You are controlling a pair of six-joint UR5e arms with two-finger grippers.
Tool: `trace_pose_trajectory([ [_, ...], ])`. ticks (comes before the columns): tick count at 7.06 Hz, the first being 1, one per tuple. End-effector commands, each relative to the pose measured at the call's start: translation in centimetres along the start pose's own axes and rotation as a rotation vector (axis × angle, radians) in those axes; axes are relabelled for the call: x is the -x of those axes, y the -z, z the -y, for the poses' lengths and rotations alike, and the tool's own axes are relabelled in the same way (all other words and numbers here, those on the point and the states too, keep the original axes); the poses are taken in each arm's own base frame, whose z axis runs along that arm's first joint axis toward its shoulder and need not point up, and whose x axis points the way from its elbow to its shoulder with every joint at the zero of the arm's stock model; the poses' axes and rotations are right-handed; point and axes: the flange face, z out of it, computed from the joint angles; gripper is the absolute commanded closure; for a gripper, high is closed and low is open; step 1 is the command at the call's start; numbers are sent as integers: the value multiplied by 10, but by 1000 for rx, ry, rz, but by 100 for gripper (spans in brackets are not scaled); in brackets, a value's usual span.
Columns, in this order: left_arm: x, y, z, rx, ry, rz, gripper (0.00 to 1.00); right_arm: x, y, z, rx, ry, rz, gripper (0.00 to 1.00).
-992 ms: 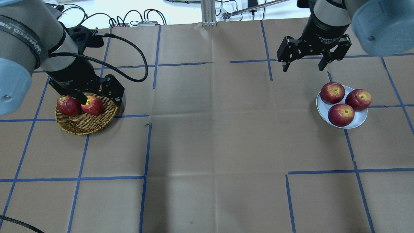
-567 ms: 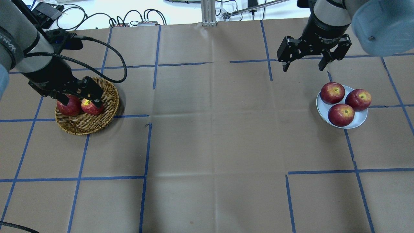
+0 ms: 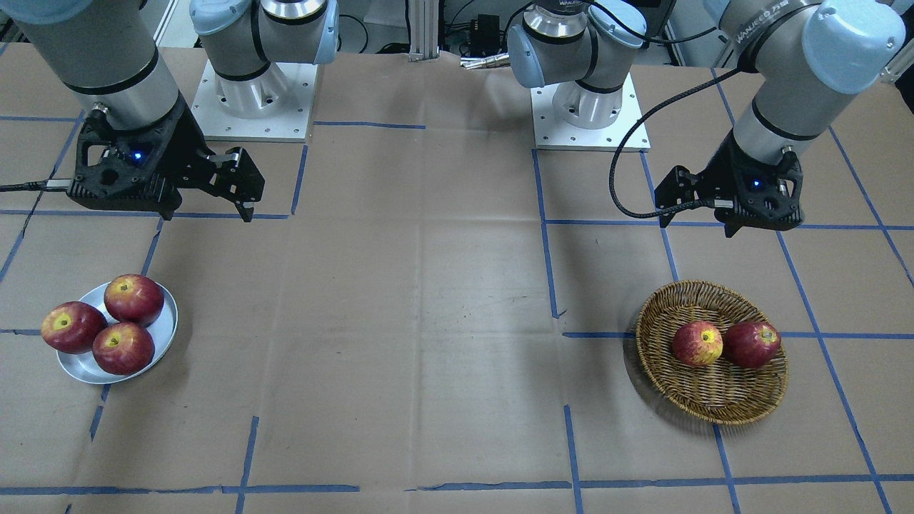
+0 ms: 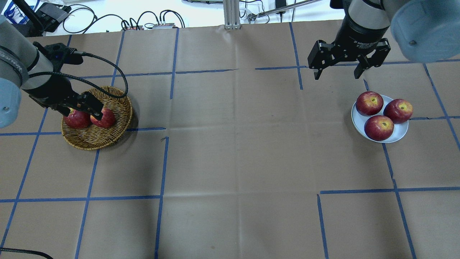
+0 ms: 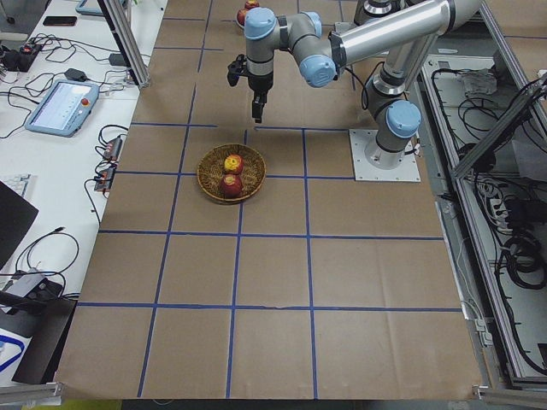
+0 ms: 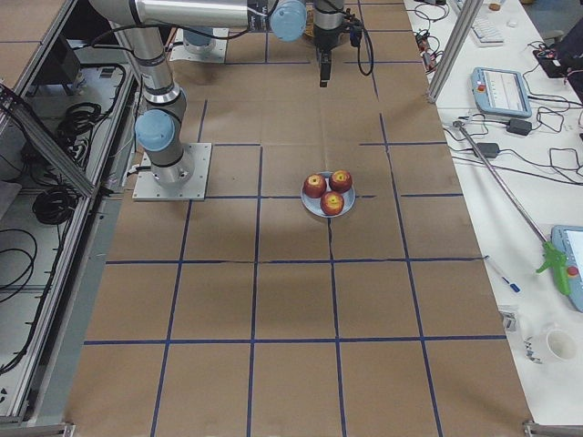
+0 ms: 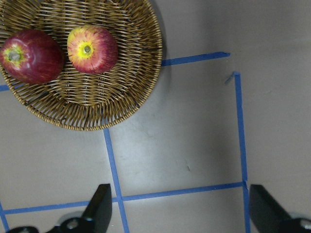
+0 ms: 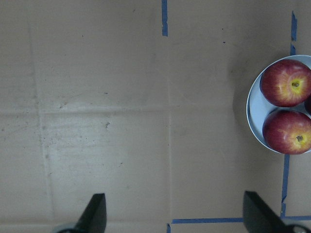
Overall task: Transfer apple from basket to plate
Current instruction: 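Close the left gripper on the yellow-red apple and lift it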
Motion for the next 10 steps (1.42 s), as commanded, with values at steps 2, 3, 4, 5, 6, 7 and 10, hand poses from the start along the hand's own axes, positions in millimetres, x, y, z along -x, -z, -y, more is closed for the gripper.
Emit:
trace_pose_trajectory([
  [2,54,-51,29,6,-8,-6,1,0,0,0,0,0,1,0],
  [3,80,-81,50,-25,-28,18,1,0,-2,0,3,0,1,0],
  [4,92,-113,65,-25,-23,14,1,0,-2,0,3,0,1,0],
  [5,96,-131,72,-25,-23,16,1,0,-1,0,2,0,1,0],
  [6,97,-146,74,-6,-19,2,1,0,-1,0,0,0,3,0],
  [7,96,-156,73,11,-13,-9,1,0,-1,0,2,0,3,0],
  [10,90,-164,72,23,-10,-19,1,0,-2,0,3,0,4,0],
])
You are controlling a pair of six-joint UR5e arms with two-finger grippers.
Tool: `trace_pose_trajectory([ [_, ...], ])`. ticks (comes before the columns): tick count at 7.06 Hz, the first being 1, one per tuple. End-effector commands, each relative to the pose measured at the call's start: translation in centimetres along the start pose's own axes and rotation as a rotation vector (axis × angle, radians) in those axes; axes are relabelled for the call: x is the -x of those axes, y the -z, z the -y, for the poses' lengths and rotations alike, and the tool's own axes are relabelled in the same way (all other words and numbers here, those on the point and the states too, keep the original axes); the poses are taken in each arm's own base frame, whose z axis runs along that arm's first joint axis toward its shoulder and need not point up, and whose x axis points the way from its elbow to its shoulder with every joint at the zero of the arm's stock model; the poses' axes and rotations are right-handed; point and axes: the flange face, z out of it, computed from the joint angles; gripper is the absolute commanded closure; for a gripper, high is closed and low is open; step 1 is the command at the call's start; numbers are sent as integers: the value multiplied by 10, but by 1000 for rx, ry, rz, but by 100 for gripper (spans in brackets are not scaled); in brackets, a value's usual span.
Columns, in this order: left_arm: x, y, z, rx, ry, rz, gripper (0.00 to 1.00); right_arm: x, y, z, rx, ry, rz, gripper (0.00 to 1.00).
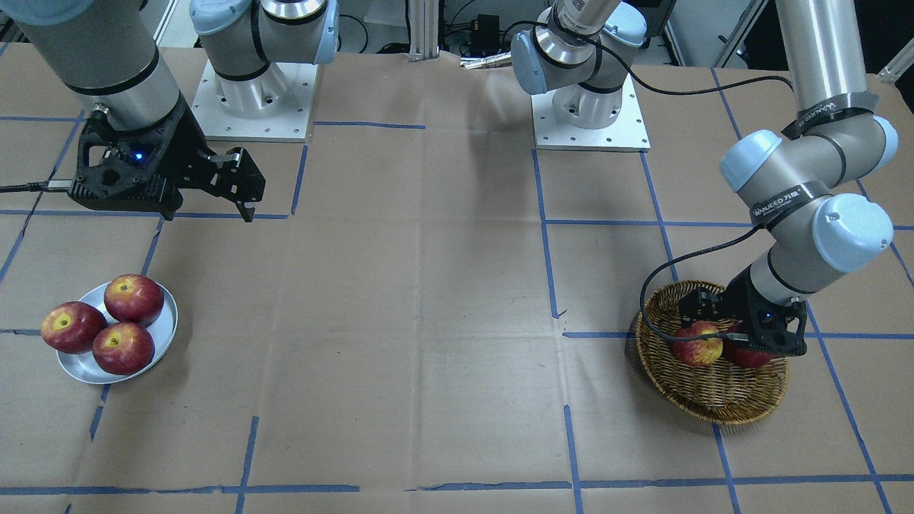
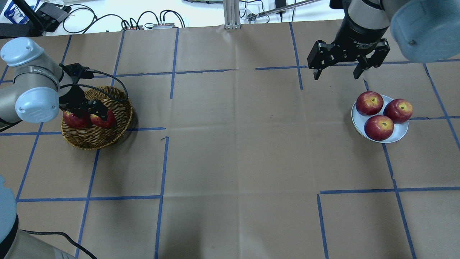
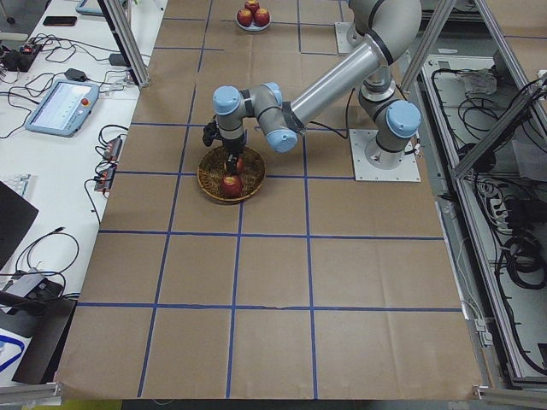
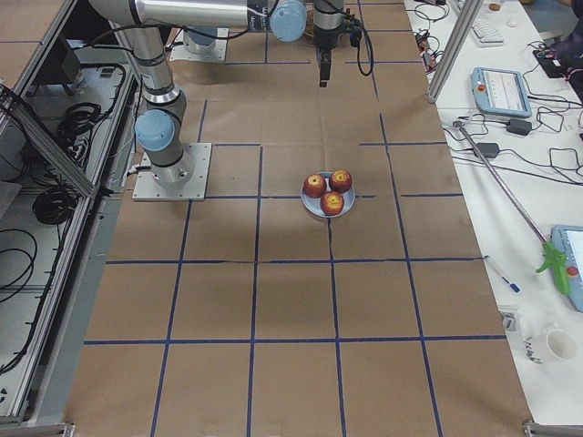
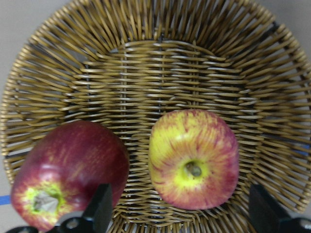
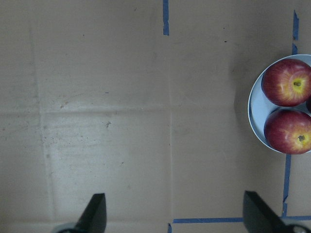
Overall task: Transfer apple from basket to plate
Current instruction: 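Close the left gripper on the yellow-red apple and lift it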
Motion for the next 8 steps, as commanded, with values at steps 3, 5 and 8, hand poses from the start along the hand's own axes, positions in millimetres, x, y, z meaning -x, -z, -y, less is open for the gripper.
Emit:
trace_pose_trajectory([
  [3,-8,-7,9,2,4,-13,2,0,-1,0,1,0,1,0],
  [5,-4,-16,14,5,5,-17,2,0,-1,0,1,0,1,0],
  [8,-4,-22,22,8,-1,-17,50,0,0,0,-2,0,2,0],
])
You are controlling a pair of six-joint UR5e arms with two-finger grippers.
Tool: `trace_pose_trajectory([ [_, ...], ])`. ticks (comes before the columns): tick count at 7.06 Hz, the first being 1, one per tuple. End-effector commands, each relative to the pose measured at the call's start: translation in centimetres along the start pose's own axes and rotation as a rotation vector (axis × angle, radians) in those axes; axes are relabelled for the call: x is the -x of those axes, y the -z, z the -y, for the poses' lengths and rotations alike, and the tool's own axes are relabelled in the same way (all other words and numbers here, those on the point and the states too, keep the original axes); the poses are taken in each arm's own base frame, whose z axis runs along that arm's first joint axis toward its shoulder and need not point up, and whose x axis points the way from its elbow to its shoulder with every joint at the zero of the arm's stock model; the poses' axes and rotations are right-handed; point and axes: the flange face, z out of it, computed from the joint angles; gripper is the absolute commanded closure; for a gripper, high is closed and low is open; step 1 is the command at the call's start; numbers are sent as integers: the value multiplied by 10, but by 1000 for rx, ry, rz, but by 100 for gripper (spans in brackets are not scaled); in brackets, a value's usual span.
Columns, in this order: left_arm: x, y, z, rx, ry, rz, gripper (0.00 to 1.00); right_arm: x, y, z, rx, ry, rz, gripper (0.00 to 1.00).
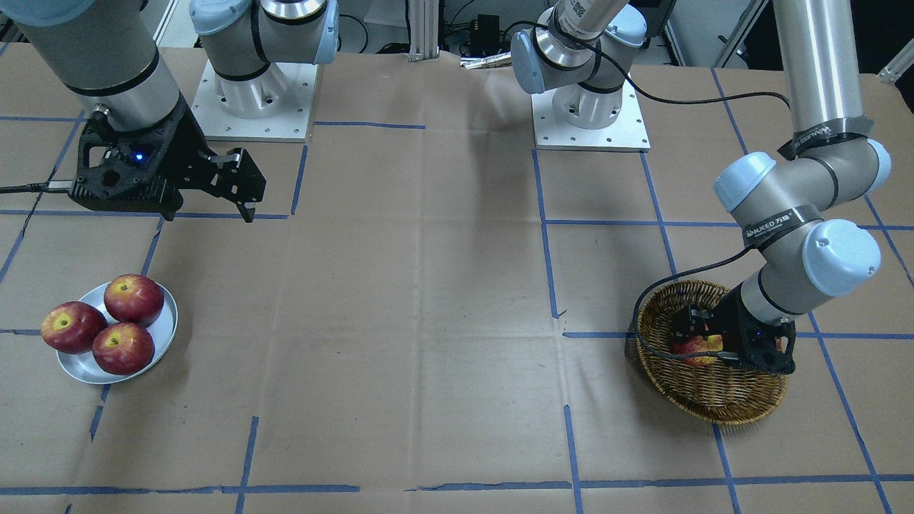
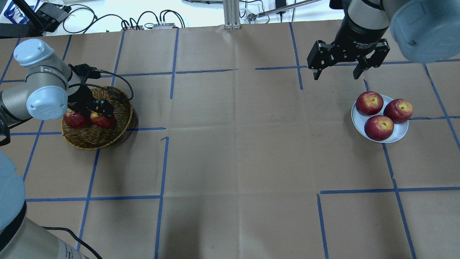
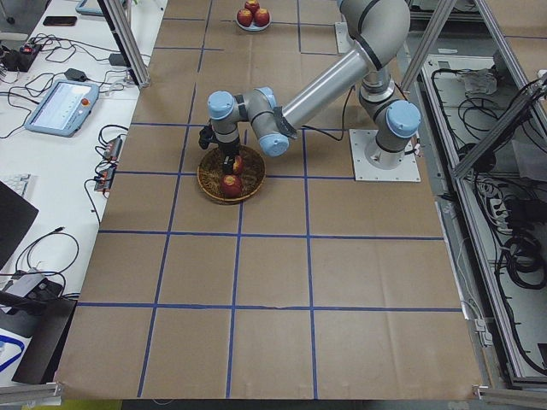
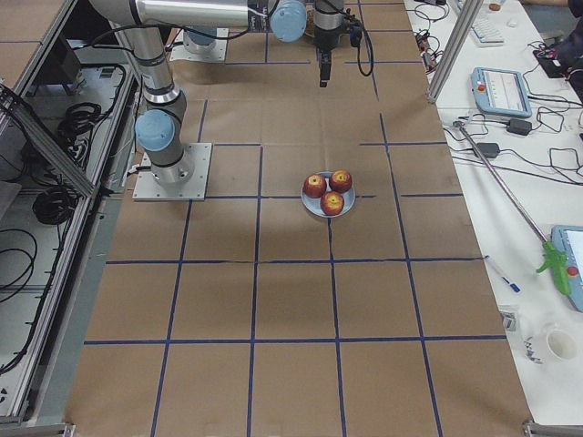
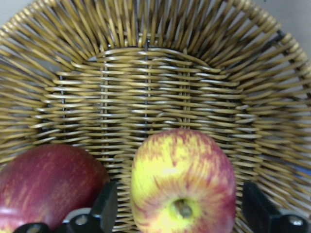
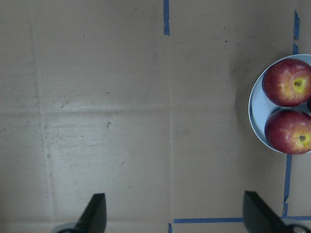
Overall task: Transfer apple from basket to plate
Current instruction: 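Close the left gripper on the yellow-red apple and lift it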
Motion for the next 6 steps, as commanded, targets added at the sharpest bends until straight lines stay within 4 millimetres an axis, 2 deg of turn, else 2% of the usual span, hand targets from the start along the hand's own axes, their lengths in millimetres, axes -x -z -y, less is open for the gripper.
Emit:
trace_pose_trajectory([
  [1,-5,7,2,-7,21,10,58,0,0,0,-1,0,0,0],
  [2,-24,19,7,-19,22,23,60,0,0,0,0,0,0,0],
  [4,-77,63,15,-42,25,41,63,0,0,0,-1,0,2,0],
  [5,-97,72,16,-43,45,37,63,0,1,0,-3,0,2,0],
  [6,-134,78,22,-59,79,30,63,0,1,0,-3,0,2,0],
])
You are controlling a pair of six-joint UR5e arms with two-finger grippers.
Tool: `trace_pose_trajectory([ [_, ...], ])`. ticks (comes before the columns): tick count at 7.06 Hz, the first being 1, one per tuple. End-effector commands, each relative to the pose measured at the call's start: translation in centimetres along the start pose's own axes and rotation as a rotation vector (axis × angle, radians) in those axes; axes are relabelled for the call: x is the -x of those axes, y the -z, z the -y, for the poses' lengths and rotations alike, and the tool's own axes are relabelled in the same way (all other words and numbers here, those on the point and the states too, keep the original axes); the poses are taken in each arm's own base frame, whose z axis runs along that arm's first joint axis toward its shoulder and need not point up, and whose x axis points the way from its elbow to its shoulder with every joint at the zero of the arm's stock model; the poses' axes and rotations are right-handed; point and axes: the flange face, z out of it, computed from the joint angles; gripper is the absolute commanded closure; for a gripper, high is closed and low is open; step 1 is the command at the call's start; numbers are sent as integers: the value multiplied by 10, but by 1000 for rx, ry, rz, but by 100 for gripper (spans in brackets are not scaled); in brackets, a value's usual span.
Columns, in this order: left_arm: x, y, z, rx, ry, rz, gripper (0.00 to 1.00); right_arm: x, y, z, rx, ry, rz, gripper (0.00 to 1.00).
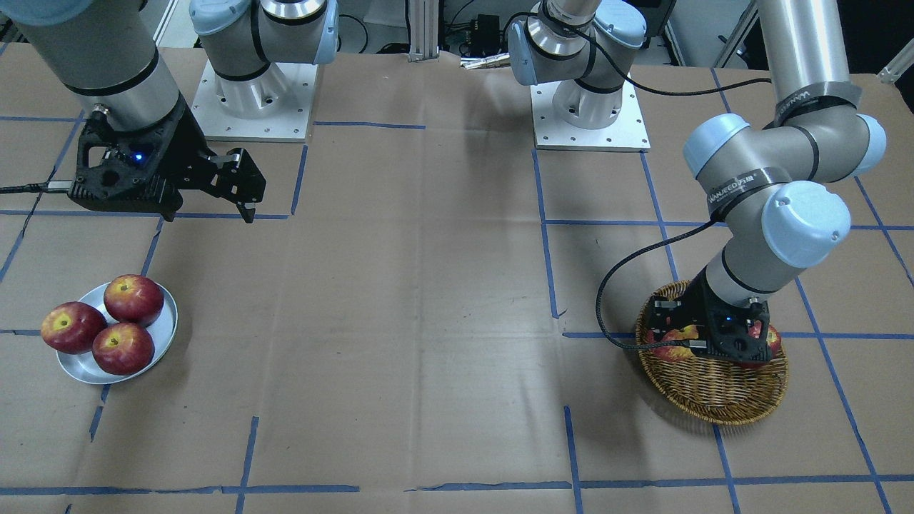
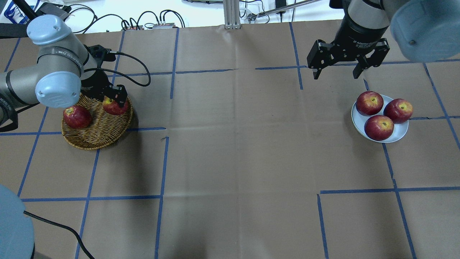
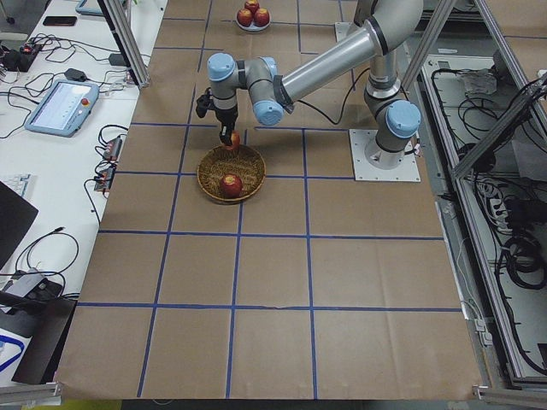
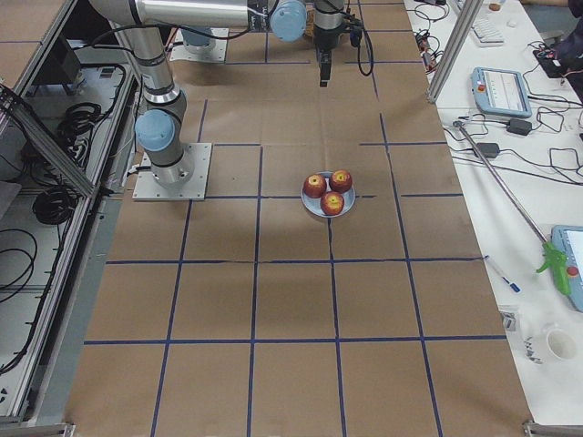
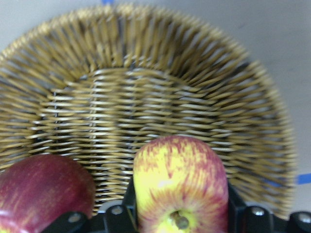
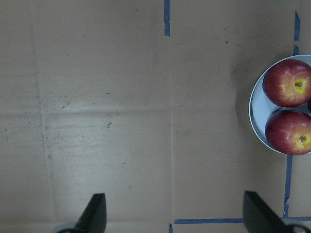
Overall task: Transfer apple from basket to plate
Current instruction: 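Carry the apple with the left gripper toward the table center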
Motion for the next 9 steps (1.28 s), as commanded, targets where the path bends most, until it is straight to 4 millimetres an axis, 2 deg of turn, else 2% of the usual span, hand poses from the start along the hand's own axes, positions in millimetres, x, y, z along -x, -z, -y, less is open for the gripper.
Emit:
trace_pose_trajectory([
  [1,-89,25,13,-37,50,-4,63,0,-1,1,1,0,0,0],
  [3,-171,29,28,-41,155,-18,66,0,-1,0,3,0,-2,0],
  [5,-250,10,32,-22,191,-27,67,0,-3,0,4,0,0,0],
  [7,-307,-2,40,-23,170,-23,67,0,-3,0,4,0,2,0],
  [8,-326,-9,46,-23,176,-30,67,0,-3,0,4,0,2,0],
  [9,-344,-23,50,-16,183,-29,67,0,-3,0,4,0,3,0],
])
